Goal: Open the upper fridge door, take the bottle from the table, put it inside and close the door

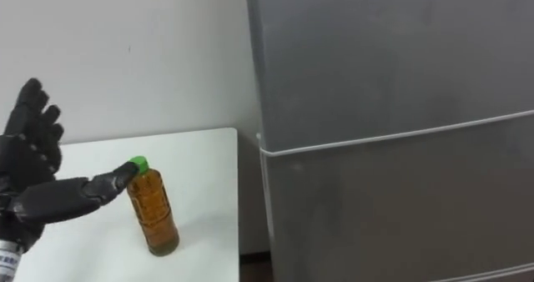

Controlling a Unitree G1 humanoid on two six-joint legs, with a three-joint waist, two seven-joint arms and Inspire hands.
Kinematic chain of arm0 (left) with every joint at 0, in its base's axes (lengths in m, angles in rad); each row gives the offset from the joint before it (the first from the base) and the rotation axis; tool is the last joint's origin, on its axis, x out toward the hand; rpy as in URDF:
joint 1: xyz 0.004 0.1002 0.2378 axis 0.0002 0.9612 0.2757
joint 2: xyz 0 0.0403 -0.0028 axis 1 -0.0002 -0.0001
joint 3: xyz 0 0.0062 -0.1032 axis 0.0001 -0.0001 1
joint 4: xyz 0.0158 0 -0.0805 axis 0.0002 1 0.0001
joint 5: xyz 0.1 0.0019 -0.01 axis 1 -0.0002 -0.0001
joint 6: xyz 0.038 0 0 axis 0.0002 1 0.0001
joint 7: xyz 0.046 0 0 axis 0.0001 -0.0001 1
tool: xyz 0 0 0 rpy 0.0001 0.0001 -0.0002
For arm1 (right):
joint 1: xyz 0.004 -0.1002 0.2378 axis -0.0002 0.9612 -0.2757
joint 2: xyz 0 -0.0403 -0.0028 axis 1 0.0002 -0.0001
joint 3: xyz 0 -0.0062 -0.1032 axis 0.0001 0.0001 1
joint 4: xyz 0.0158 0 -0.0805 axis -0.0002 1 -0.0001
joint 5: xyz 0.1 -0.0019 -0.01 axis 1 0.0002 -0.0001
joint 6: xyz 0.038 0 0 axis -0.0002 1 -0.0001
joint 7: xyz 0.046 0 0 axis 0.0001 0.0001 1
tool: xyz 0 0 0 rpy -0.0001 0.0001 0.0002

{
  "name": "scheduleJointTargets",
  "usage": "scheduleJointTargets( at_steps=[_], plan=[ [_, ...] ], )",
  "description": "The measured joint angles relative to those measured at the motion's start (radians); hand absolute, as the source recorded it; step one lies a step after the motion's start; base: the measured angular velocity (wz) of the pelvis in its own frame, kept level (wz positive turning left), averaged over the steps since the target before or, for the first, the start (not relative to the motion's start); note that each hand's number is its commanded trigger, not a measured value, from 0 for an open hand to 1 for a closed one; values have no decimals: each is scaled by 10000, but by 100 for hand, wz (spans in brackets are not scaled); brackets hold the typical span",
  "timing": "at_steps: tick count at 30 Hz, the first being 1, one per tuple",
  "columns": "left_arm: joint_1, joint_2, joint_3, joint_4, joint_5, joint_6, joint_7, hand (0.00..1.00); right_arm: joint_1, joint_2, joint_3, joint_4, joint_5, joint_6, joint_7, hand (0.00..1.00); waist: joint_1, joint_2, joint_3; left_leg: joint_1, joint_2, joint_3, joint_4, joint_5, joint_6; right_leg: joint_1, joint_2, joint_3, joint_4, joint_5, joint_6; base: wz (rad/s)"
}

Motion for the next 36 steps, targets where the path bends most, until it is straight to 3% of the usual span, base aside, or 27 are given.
scheduleJointTargets(
  at_steps=[4,10,13,17,20,23,27,36],
  plan=[
    [-378,-23,-293,-146,-59,98,-248,0,12,-17,78,-1,89,-3,-25,0,-88,48,-31,41,-4,10,-27,0,0,50,10,117,-63,5,-6,-6],
    [-1090,-23,-744,-145,-52,199,-755,0,-117,-54,178,5,95,9,-29,0,-324,120,21,114,-14,11,-110,1,0,58,25,186,-103,12,-5,-1],
    [-1173,-20,-1126,-147,-348,305,-895,0,-240,-129,211,34,115,143,-7,0,-445,187,61,82,-16,7,-111,1,0,32,25,170,-112,18,1,1],
    [-1174,-32,-1628,-147,-832,607,-1139,0,-342,-231,369,33,328,255,-8,0,-552,326,19,-13,-15,16,-110,1,0,-75,25,172,-103,31,-6,-2],
    [-1217,-45,-1973,-112,-834,733,-1401,0,-377,-266,473,29,454,282,-15,0,-638,370,32,-15,-15,20,-126,1,0,-90,24,178,-106,35,-7,0],
    [-1311,-46,-2021,-106,-844,742,-1711,0,-464,-285,599,39,425,302,-31,0,-795,364,43,-15,-15,19,-133,1,0,-95,24,184,-109,35,-7,0],
    [-1603,-45,-2171,-107,-1217,826,-1837,0,-536,-284,674,34,426,337,-117,0,-815,331,65,-4,-15,19,-136,1,0,-101,24,201,-113,35,-7,0],
    [-1655,-24,-2366,-180,-1221,1073,-2298,0,-655,-338,906,79,421,374,-218,0,-814,327,65,-69,-17,20,-133,1,0,-152,24,183,-110,35,-7,0]
  ],
)
